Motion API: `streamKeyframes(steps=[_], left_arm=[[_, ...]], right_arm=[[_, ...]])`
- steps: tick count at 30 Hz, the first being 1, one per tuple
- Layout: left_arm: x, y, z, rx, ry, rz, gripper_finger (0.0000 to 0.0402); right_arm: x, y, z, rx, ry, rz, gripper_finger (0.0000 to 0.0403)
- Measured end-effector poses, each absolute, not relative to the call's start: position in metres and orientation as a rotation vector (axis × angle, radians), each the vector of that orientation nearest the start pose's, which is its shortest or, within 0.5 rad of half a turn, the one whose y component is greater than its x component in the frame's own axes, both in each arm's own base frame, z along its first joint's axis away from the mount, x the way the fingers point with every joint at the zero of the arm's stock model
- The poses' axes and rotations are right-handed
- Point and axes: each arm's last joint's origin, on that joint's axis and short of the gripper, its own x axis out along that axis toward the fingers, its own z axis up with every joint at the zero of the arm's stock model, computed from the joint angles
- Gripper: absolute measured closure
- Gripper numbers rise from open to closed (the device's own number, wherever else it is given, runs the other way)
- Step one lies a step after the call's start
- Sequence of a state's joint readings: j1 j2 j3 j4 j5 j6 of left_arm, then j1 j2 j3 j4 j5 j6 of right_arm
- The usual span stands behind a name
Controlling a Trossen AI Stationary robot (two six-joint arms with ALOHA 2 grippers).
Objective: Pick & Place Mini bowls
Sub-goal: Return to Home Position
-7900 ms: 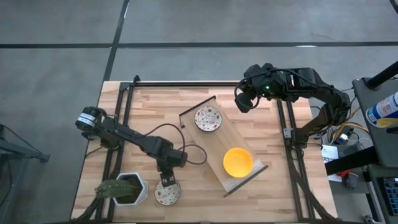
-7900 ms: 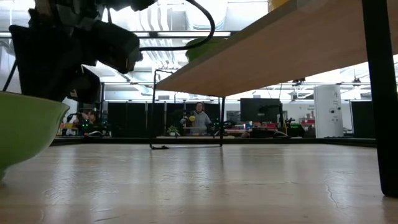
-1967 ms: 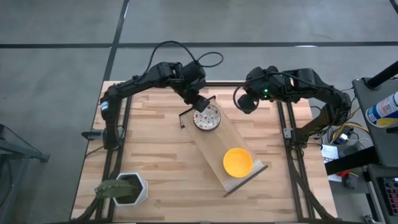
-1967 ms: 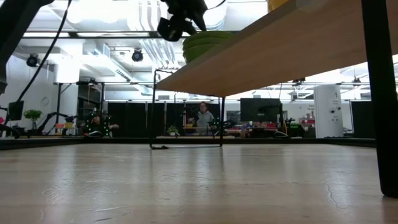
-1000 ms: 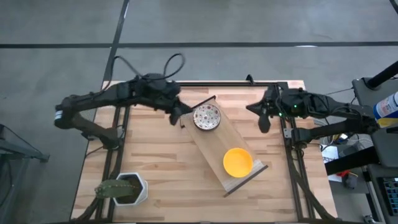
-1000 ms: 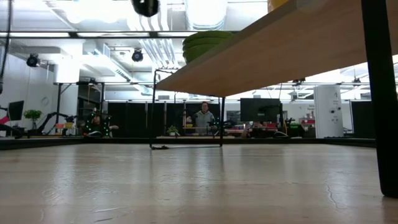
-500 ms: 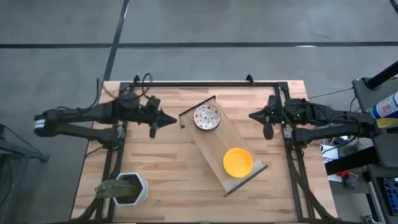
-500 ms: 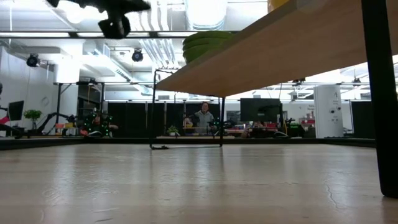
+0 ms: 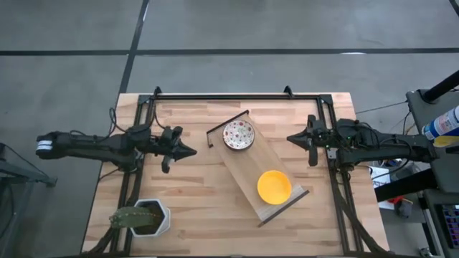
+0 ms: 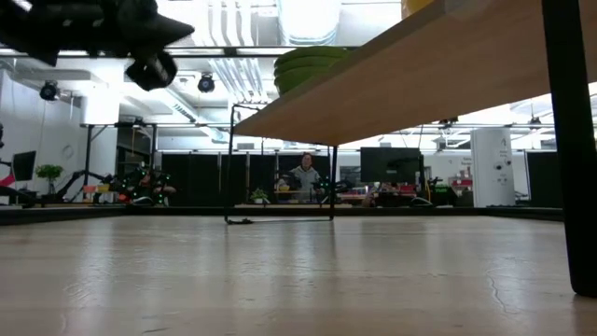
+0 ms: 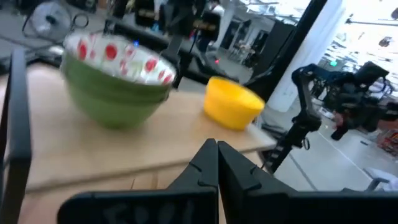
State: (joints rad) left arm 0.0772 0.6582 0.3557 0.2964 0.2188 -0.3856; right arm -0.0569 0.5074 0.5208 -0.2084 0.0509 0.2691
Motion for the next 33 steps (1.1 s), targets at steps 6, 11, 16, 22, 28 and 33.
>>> streamKeyframes(steps=[6, 11, 16, 22, 28, 33], left_arm=[[0.151, 0.005, 0.232, -0.460, 0.050, -0.133, 0.0401], [0.149, 0.004, 0.234, -0.389, 0.002, -0.172, 0.0401], [0.147, 0.003, 0.233, -0.378, 0.015, -0.176, 0.0401], [0.147, 0.003, 0.232, -0.331, 0.021, -0.181, 0.0402], [0.147, 0.003, 0.231, -0.285, 0.027, -0.184, 0.0402], [0.147, 0.003, 0.231, -0.234, 0.022, -0.186, 0.0402]], right_arm=[[0.120, -0.009, 0.260, 0.190, 0.229, -0.157, 0.0394], [0.120, -0.009, 0.254, 0.126, 0.264, -0.150, 0.0394], [0.120, -0.008, 0.253, 0.080, 0.267, -0.114, 0.0394], [0.121, -0.006, 0.254, 0.058, 0.258, -0.041, 0.0394], [0.121, -0.005, 0.250, 0.059, 0.262, 0.026, 0.0394], [0.122, -0.005, 0.247, 0.058, 0.243, 0.027, 0.0394]])
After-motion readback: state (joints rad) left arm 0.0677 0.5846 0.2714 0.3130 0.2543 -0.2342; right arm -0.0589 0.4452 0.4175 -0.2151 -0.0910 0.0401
